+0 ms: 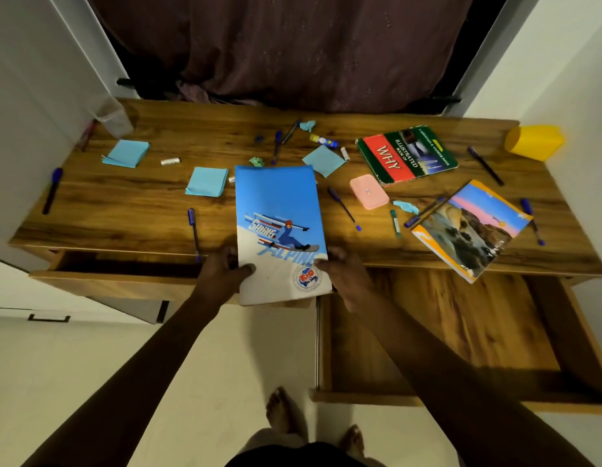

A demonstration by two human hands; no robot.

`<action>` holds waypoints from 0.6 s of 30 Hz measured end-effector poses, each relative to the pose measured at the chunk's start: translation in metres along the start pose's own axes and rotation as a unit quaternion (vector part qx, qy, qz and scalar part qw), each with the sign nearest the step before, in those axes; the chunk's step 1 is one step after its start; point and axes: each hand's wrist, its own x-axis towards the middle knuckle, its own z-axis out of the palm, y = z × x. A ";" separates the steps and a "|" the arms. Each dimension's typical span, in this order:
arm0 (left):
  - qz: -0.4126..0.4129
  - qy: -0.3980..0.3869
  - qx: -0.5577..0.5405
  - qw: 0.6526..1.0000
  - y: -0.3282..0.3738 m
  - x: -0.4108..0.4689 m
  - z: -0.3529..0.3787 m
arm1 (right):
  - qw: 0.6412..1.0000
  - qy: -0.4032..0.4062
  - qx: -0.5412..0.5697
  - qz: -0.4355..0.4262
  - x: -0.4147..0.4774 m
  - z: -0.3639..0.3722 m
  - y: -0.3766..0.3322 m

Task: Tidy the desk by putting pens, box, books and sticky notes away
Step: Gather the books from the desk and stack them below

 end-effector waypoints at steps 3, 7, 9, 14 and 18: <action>0.012 -0.037 -0.004 0.999 0.009 -0.036 0.017 | 1.000 -0.001 -0.003 -0.024 -0.028 -0.033 0.013; 0.012 -0.076 -0.002 0.997 0.018 -0.088 0.049 | 0.999 -0.007 0.028 -0.028 -0.076 -0.084 0.036; -0.010 -0.097 -0.011 0.995 0.017 -0.112 0.069 | 0.999 -0.011 0.031 -0.004 -0.097 -0.111 0.052; -0.056 -0.160 -0.006 0.985 0.005 -0.162 0.114 | 0.999 0.009 0.032 0.017 -0.148 -0.168 0.096; -0.085 -0.198 -0.010 0.976 -0.009 -0.188 0.143 | 0.998 -0.007 0.060 0.036 -0.179 -0.201 0.128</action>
